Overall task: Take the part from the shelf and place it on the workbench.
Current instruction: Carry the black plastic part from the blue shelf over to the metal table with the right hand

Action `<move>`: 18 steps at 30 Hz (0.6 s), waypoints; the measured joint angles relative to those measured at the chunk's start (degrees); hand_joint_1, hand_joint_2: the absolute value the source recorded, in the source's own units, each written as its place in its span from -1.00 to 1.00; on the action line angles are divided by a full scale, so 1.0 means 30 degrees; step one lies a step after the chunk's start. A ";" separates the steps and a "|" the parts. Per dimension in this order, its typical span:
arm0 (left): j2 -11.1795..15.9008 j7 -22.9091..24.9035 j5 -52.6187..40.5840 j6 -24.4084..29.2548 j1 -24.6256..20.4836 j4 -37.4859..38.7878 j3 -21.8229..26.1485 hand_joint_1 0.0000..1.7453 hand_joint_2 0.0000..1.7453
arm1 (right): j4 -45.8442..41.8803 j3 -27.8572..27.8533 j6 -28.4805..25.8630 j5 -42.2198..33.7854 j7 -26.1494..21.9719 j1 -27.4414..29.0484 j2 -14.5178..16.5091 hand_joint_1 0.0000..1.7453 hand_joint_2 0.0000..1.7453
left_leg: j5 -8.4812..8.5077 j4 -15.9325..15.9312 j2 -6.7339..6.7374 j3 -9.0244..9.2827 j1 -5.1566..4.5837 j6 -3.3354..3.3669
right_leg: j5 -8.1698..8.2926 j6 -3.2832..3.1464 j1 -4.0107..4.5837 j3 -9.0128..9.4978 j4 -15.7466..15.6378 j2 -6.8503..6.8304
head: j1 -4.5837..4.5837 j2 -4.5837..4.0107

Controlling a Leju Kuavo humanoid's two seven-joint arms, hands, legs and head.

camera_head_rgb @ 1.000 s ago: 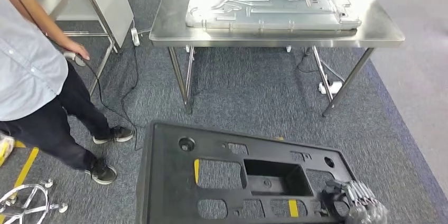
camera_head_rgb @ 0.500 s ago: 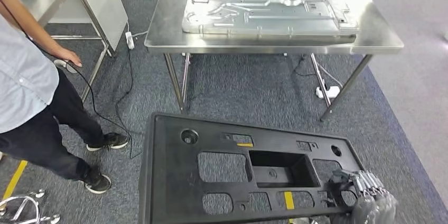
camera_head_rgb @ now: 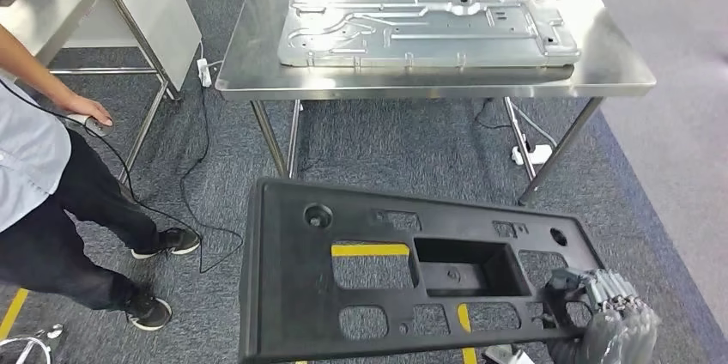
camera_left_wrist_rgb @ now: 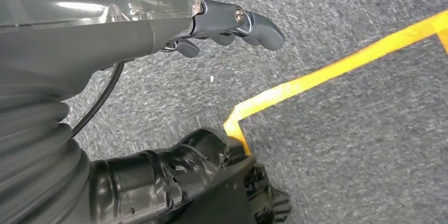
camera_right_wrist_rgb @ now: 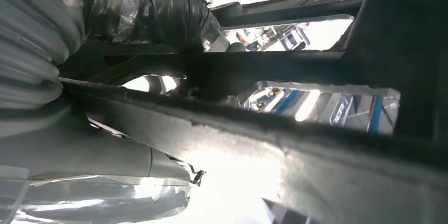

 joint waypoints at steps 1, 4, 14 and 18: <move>0.0000 -0.0002 -0.0007 0.0000 -0.0003 0.0000 -0.0002 -1.00 1.00 | -0.0020 -0.0005 0.0000 -0.0005 0.0007 -0.0052 -0.0005 1.00 1.00 | -0.0312 0.1044 0.0000 -0.0566 0.0017 -0.0027 | -0.0081 -0.0118 0.0018 0.0175 -0.0063 -0.0004 | -0.0015 0.0000; 0.0000 -0.0004 -0.0056 0.0000 0.0028 0.0000 -0.0005 -1.00 1.00 | -0.0038 -0.0009 0.0000 -0.0025 0.0065 -0.0169 -0.0031 1.00 1.00 | -0.1446 0.4176 -0.0003 -0.2808 0.0003 -0.0026 | -0.0432 -0.0341 0.0213 0.0545 -0.0079 0.0019 | -0.0031 -0.0002; 0.0122 0.0013 -0.0146 0.0055 0.0126 -0.0004 -0.0056 -1.00 1.00 | 0.0028 -0.0031 0.0002 -0.0215 0.0240 -0.0441 -0.0255 1.00 1.00 | 0.2000 -0.1243 0.0050 -0.1676 -0.0717 0.1423 | -0.1143 0.0113 0.0291 0.1813 0.0165 0.0037 | 0.0047 0.0000; 0.0104 0.0022 -0.0149 0.0064 0.0047 -0.0002 -0.0075 -1.00 1.00 | 0.0029 -0.0113 0.0000 -0.0220 0.0244 -0.0615 -0.0393 1.00 1.00 | 0.1991 -0.1680 0.0053 -0.0914 -0.0499 0.1408 | -0.2389 0.0508 0.0096 -0.0091 0.3331 0.0045 | 0.0073 -0.0002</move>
